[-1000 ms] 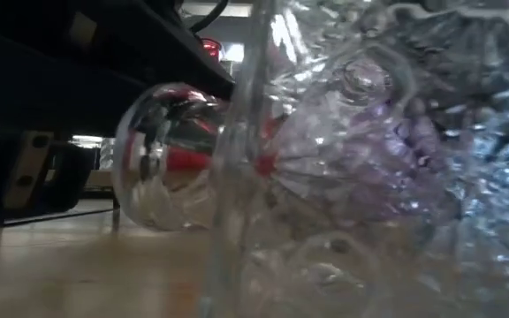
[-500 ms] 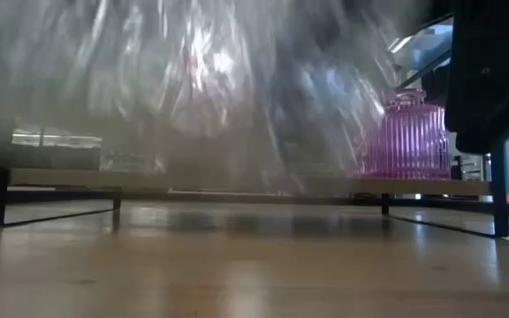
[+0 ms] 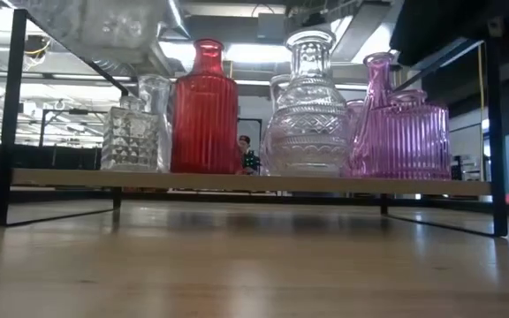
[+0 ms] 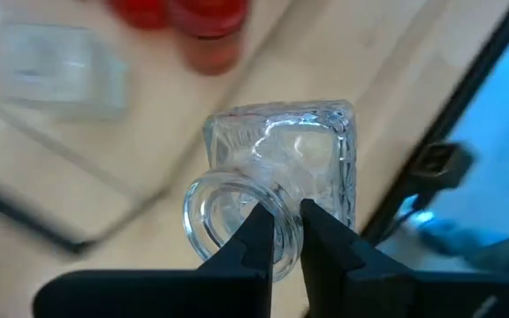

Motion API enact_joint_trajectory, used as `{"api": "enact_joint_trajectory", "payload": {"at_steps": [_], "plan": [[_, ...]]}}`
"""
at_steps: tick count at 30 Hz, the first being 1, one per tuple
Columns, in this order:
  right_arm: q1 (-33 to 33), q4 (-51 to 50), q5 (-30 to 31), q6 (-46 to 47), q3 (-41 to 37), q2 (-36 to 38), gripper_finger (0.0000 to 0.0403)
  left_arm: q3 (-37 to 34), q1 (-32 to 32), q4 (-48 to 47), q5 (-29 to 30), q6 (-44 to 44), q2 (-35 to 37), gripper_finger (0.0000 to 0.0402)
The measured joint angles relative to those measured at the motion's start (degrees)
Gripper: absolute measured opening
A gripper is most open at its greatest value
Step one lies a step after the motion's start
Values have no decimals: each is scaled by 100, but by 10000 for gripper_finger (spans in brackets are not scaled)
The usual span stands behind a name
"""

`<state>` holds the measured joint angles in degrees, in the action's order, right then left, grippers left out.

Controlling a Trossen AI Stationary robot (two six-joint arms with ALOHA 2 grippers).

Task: Sort vases onto shelf
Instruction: Put the transparent flower vase on the shelf aligned with the other transparent flower vase

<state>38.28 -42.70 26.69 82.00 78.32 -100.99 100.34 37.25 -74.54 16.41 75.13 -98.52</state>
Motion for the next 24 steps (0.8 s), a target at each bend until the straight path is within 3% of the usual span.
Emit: {"api": "enact_joint_trajectory", "payload": {"at_steps": [4, 11, 17, 24], "plan": [[-2, -291, 396, 5, 3, 179, 53, 146, -194, -881, -310, -695, 0, 26], [-7, -602, 676, 187, -1, 256, 53, 146, -423, -924, -593, -2069, -321, 26], [-7, -837, 908, 695, -6, 376, 53, 243, -413, -912, -529, -2238, -398, 26], [-7, -757, 1517, 774, -6, 707, 53, 1202, -372, -1492, -48, -2320, -398, 26]]}}
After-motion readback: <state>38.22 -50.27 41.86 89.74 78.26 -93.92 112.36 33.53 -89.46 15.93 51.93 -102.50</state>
